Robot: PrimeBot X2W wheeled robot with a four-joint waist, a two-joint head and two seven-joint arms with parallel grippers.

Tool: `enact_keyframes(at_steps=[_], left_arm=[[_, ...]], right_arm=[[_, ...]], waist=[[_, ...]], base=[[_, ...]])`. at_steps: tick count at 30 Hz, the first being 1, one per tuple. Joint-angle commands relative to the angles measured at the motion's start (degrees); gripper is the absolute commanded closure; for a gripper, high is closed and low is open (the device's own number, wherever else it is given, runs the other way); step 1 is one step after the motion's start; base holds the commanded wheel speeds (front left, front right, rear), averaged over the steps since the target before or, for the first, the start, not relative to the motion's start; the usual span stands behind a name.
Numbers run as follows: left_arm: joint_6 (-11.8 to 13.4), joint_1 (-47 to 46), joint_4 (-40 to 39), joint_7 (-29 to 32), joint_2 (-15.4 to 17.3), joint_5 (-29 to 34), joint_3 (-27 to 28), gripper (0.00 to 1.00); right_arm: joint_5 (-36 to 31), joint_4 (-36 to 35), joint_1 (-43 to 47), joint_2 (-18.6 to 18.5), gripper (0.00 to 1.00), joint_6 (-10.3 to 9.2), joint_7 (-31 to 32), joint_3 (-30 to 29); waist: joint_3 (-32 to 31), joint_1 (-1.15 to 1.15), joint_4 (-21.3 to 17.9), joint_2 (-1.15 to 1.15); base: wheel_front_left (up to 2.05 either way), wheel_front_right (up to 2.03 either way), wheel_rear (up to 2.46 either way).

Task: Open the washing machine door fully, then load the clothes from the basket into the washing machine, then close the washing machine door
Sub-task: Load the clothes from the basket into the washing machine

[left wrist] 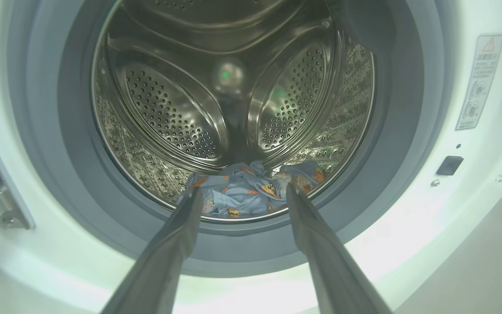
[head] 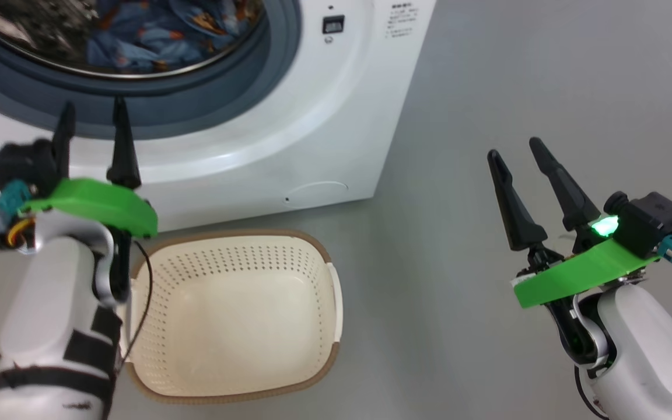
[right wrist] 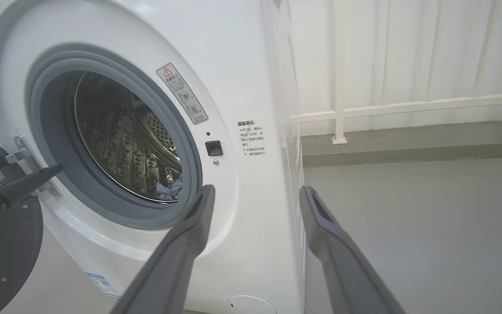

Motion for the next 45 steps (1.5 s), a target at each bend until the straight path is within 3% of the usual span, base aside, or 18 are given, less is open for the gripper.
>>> enact_keyframes(at_steps=[1, 13, 30, 45], left_arm=[[-0.27, 2.5, -3.06, -0.34, 1.37, 0.97, 2.01, 0.0], [-1.05, 15.15, -11.98, -0.35, -0.25, 1.51, 4.83, 0.0], [0.92, 31.34, -24.05, -0.31, -0.57, 1.31, 6.09, 0.0], [2.65, 34.74, -28.16, -0.04, -0.24, 0.53, 6.43, 0.0]], right_arm=[[0.61, -0.89, 1.65, -0.76, 0.0, 0.25, -0.46, 0.26], [1.34, -0.1, 4.67, -2.49, 0.0, 0.25, -0.46, 0.56], [2.34, 0.73, 8.78, -3.93, 0.0, 0.25, -0.46, 0.64], [2.14, 0.66, 9.0, -4.54, 0.0, 0.25, -0.46, 0.24]], waist=[[-3.66, 0.01, 3.12, 0.0], [-8.53, 0.01, 5.23, 0.0], [-14.88, 0.01, 6.45, 0.0], [-14.84, 0.01, 6.69, 0.0]], base=[[0.0, 0.0, 0.0], [0.0, 0.0, 0.0], [0.0, 0.0, 0.0], [0.0, 0.0, 0.0]])
